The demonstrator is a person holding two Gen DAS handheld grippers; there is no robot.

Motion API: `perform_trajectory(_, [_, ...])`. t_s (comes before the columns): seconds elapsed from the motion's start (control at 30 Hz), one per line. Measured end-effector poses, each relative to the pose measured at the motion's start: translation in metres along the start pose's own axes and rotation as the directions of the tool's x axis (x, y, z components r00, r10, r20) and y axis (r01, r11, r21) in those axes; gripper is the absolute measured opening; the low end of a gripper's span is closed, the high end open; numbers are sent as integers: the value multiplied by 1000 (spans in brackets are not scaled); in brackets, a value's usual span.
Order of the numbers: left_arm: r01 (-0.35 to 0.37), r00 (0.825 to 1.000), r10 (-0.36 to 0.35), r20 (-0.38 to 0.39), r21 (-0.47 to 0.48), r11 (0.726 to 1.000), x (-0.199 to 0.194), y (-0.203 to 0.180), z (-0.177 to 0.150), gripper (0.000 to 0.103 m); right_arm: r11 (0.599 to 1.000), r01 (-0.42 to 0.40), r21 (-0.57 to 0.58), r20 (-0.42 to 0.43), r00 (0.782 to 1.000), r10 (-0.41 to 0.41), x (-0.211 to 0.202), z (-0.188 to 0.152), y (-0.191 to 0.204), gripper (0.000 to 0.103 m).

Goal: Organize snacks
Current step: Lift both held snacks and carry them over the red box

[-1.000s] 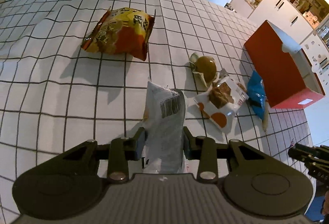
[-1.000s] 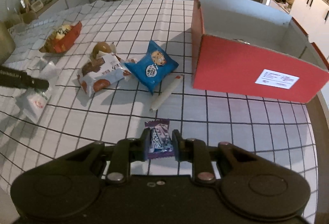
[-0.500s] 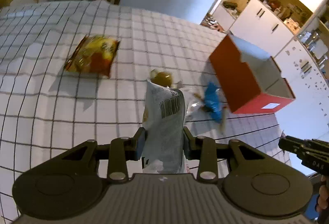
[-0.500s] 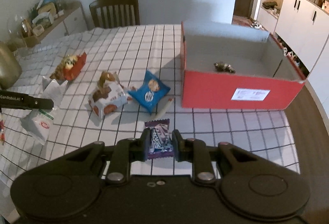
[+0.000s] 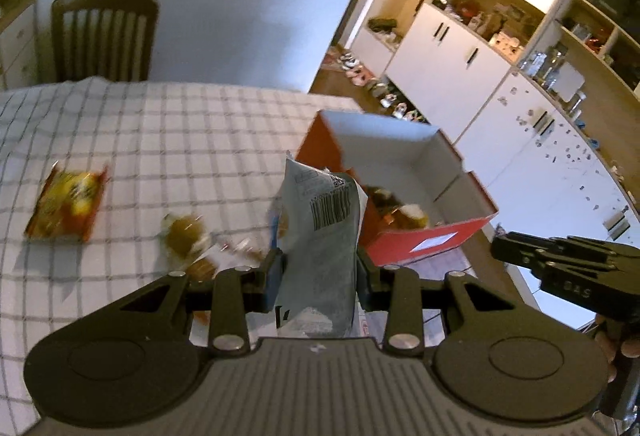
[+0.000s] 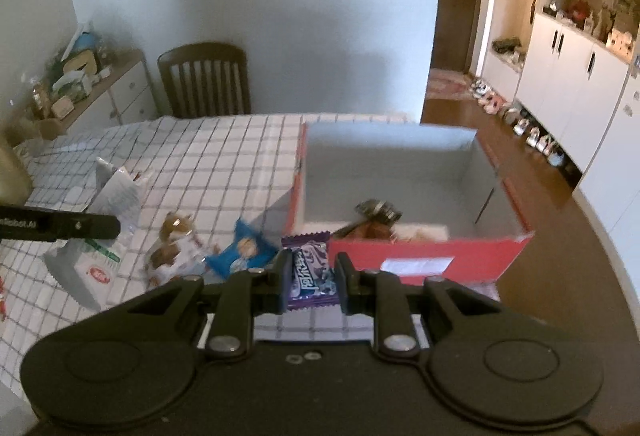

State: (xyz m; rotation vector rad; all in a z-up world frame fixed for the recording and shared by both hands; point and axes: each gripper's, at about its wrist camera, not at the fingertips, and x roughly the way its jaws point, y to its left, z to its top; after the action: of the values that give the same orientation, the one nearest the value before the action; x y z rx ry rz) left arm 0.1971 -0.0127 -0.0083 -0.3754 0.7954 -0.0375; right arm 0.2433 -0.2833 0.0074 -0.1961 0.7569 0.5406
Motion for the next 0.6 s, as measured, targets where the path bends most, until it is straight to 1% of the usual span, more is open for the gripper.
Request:
perform_trajectory(0.2, [7, 1000, -7, 10, 29, 1000, 28, -47, 24, 36, 1000, 15, -18, 19, 1000, -14, 9, 19, -34, 22])
perform_trajectory(0.5, [-4, 1000, 5, -11, 58, 998, 90, -107, 55, 36, 1000, 20, -22, -2, 1000, -20, 37, 40, -89, 22])
perform_trajectory(0.6, [-17, 1000, 18, -16, 85, 996, 112, -126, 64, 36, 999, 23, -27, -12, 1000, -23, 50, 45, -104, 22])
